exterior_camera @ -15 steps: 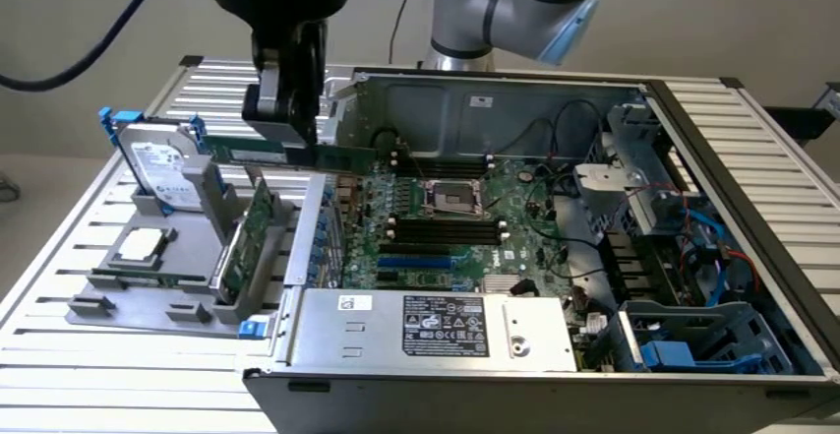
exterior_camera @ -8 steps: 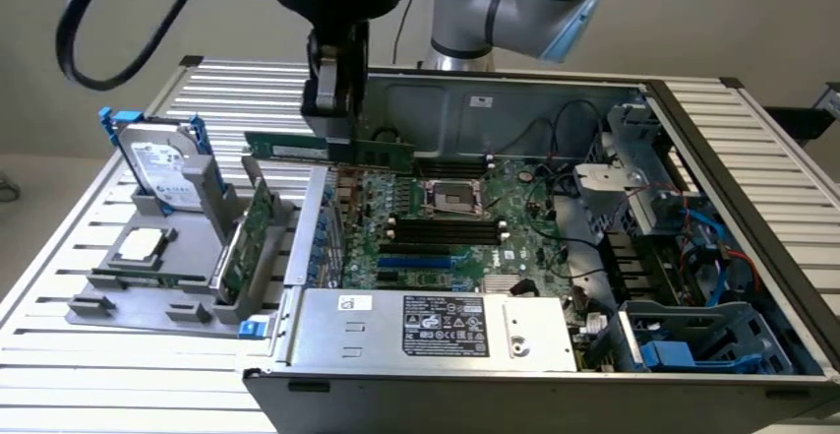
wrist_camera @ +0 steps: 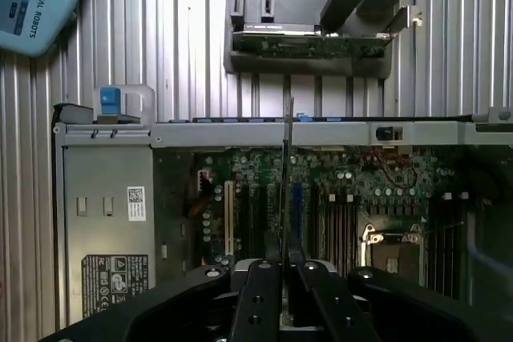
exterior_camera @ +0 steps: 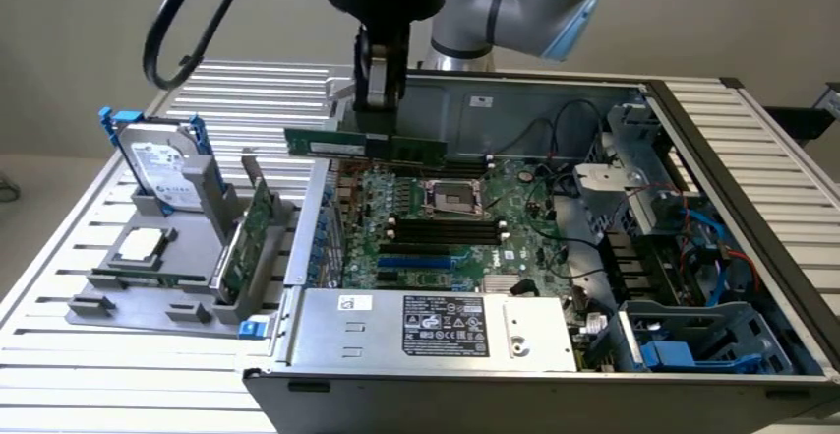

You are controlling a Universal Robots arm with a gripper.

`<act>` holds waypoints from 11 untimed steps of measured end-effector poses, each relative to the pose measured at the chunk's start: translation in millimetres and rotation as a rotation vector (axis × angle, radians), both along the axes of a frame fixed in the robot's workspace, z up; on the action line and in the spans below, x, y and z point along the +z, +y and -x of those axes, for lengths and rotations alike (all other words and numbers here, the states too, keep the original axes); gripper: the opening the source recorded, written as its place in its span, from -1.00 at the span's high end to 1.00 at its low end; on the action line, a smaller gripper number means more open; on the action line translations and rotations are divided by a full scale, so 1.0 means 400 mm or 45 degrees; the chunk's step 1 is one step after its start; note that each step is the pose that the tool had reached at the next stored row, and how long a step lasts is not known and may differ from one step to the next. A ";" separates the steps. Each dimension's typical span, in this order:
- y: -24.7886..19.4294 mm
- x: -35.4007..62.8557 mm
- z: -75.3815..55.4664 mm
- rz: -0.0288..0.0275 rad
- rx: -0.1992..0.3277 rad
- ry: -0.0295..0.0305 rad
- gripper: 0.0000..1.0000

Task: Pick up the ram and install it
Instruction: 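Pick up the ram and move it above insertion slot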

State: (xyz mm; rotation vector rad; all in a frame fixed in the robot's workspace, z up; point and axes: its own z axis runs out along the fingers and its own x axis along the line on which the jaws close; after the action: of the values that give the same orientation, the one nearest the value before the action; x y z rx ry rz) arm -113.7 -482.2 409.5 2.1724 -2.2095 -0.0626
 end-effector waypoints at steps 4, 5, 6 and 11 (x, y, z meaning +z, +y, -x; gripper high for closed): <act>0.025 -0.018 -0.026 0.0022 0.000 -0.0001 0.72; 0.031 -0.022 -0.033 0.0028 0.000 0.0000 0.72; 0.037 -0.026 -0.040 0.0033 0.000 -0.0001 0.72; 0.068 -0.047 -0.076 0.0055 0.000 0.0000 0.72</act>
State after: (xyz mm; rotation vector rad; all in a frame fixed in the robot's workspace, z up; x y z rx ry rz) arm -83.4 -454.8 390.9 2.1707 -2.2072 -0.0577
